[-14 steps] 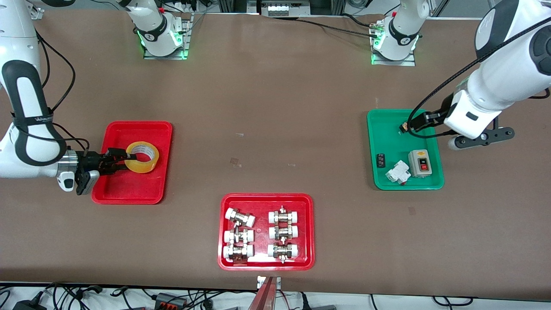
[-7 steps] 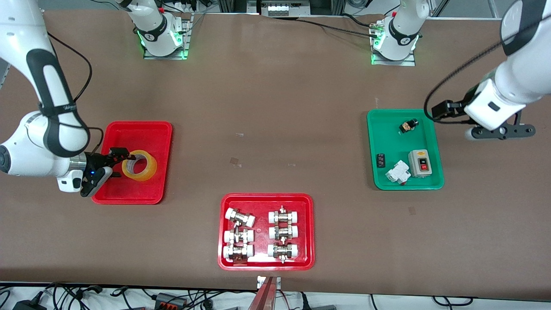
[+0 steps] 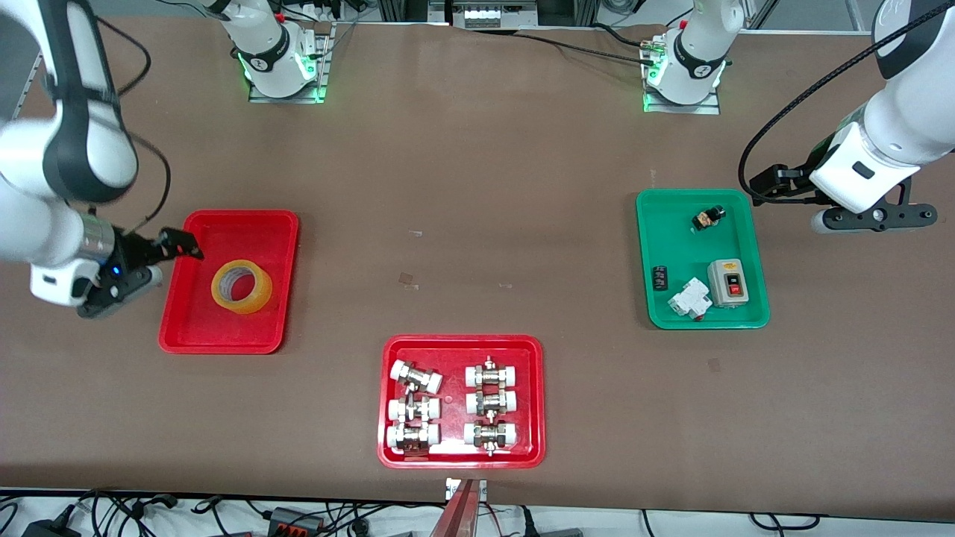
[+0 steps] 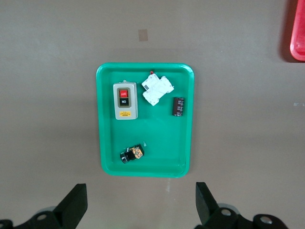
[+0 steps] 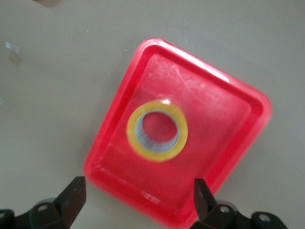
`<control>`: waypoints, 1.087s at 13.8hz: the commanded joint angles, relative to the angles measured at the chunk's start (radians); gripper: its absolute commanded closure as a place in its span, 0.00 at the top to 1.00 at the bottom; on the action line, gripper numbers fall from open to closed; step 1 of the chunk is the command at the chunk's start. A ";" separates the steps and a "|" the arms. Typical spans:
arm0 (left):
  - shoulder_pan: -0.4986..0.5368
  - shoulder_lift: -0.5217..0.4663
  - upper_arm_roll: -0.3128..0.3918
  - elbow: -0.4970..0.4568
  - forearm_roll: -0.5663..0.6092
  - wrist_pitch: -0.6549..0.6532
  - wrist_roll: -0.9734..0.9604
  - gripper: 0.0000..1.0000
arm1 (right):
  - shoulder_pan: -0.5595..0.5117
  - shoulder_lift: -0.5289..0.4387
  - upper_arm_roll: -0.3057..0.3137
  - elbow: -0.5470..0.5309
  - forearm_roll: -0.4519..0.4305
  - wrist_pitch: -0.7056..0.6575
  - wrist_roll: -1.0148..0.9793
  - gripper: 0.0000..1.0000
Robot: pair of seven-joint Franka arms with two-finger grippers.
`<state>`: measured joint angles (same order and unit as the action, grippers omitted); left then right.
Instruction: Left arm passes tape to right arm into tray
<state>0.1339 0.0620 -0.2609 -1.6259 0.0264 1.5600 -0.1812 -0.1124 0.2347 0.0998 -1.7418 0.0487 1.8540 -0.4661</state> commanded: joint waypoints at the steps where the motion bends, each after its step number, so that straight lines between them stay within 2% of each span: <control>1: 0.007 -0.004 0.011 0.018 -0.055 -0.014 0.022 1.00 | 0.057 -0.165 0.000 -0.053 -0.038 -0.100 0.241 1.00; 4: 0.012 -0.002 0.011 0.032 -0.068 -0.017 0.022 1.00 | 0.089 -0.271 0.003 -0.044 -0.036 -0.180 0.334 1.00; 7: 0.013 -0.001 0.011 0.032 -0.069 -0.018 0.022 1.00 | 0.094 -0.261 0.003 0.062 -0.033 -0.257 0.369 1.00; 9: 0.012 -0.001 0.011 0.032 -0.069 -0.018 0.023 1.00 | 0.091 -0.221 0.001 0.137 -0.035 -0.292 0.446 1.00; 12: 0.013 0.002 0.009 0.032 -0.071 -0.018 0.023 1.00 | 0.088 -0.219 -0.002 0.163 -0.039 -0.271 0.480 1.00; 15: 0.012 0.002 0.009 0.032 -0.071 -0.018 0.023 1.00 | 0.094 -0.250 0.001 0.133 -0.065 -0.265 0.549 1.00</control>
<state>0.1395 0.0619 -0.2510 -1.6108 -0.0253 1.5594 -0.1789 -0.0241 0.0034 0.0959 -1.6090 0.0128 1.5987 0.0406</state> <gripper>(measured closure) 0.000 0.000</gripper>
